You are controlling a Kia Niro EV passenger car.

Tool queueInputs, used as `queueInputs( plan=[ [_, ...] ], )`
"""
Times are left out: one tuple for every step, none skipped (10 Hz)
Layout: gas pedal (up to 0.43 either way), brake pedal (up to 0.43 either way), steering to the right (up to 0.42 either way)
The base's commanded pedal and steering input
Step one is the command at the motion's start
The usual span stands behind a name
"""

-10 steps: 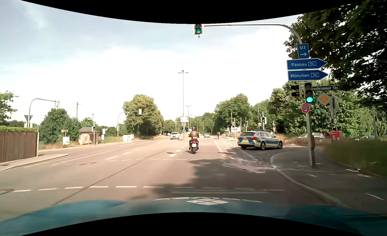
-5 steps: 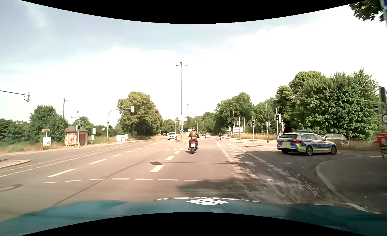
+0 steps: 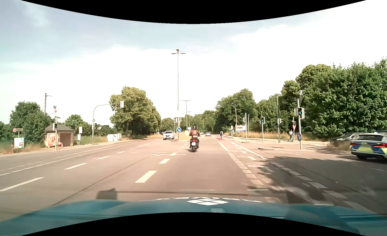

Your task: Follow the waypoints while adhering to traffic rules and regulations

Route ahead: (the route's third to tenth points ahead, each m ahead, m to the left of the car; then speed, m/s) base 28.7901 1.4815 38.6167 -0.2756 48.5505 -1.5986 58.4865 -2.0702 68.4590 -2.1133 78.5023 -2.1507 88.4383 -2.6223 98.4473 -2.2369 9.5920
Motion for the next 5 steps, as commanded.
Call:
queueInputs(
  plan=[
    [0.24, 0.0, 0.005],
    [0.24, 0.0, 0.007],
    [0.24, 0.0, 0.008],
    [0.24, 0.0, 0.008],
    [0.24, 0.0, 0.009]
  ],
)
